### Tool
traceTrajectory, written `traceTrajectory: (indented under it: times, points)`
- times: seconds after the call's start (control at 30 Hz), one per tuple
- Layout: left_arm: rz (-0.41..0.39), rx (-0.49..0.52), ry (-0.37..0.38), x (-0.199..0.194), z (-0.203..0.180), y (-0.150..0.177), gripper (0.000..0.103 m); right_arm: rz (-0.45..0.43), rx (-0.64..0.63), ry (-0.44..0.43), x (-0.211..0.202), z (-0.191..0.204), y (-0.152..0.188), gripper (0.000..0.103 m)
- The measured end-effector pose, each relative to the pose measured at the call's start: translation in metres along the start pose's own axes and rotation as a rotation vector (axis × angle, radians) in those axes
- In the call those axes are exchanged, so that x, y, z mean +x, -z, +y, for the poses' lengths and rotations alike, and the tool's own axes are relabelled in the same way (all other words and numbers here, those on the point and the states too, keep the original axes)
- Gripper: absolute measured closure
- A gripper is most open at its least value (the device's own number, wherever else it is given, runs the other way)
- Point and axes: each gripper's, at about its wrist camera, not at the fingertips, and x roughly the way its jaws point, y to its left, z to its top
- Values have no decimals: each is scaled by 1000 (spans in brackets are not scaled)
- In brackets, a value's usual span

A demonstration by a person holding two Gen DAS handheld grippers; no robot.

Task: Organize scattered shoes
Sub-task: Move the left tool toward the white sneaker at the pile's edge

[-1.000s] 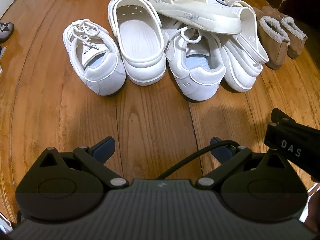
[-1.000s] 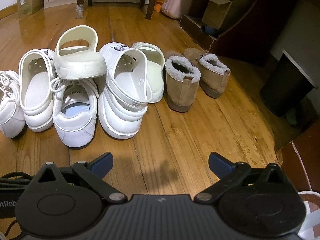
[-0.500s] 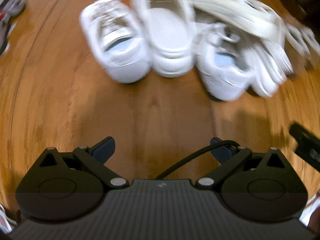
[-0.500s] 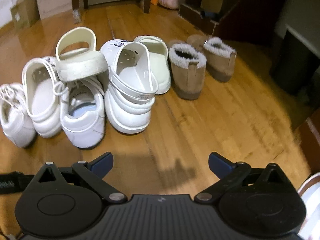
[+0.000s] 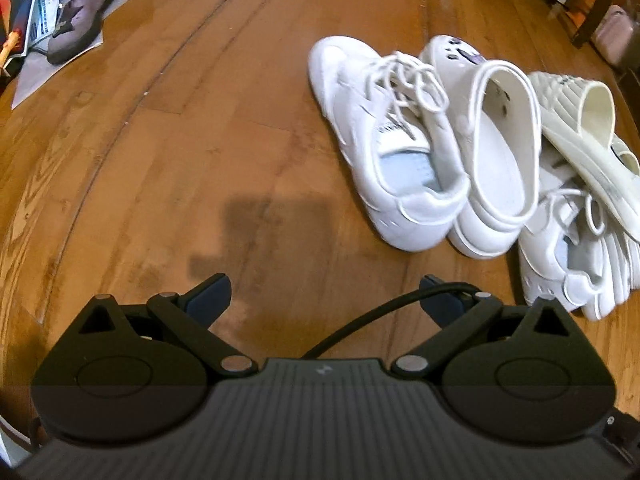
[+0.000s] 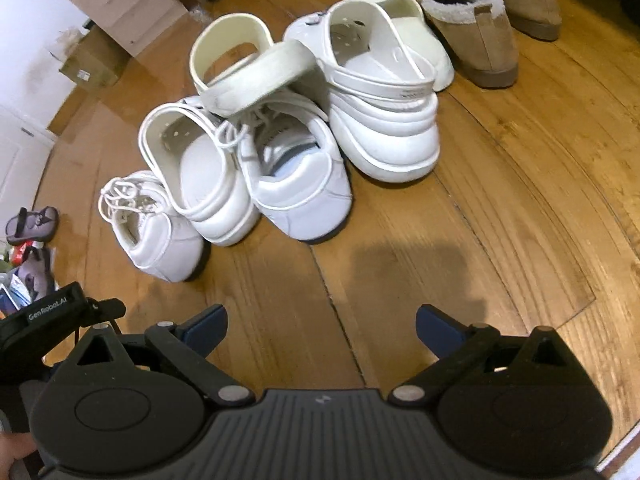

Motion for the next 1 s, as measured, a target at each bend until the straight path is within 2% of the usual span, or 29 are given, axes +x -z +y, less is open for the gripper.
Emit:
traceTrajectory:
  times: [0.13,0.33,0.47,0.5,0.57,0.63,0.8,0.9,1.0]
  points:
    - [100,9,96,9,9,4,1,-12,110,-33,-2,-13,-6,2]
    - [220,24,222,20,11,14,1,-104,28,82,-6,-12,-12,2]
    - [270,51,268,26,9,15,1,-152,-15,123,-7,-11,-18,2]
    - [288,48,295,27,10,16,1,-171,-29,132,-6,-10,-20,2]
    - [355,41,425,32,11,18,1,-205,-61,151,-4,-7,-25,2]
    - [384,28,500,34,13,20,1,-213,-96,163,2,-3,-29,2]
    - [368,18,496,25,18,21,1,-186,-166,178,19,8,-40,2]
    - [356,2,534,18,26,20,1,-209,-196,201,25,12,-38,2]
    - [352,30,593,11,27,19,1,-245,-247,240,28,12,-40,2]
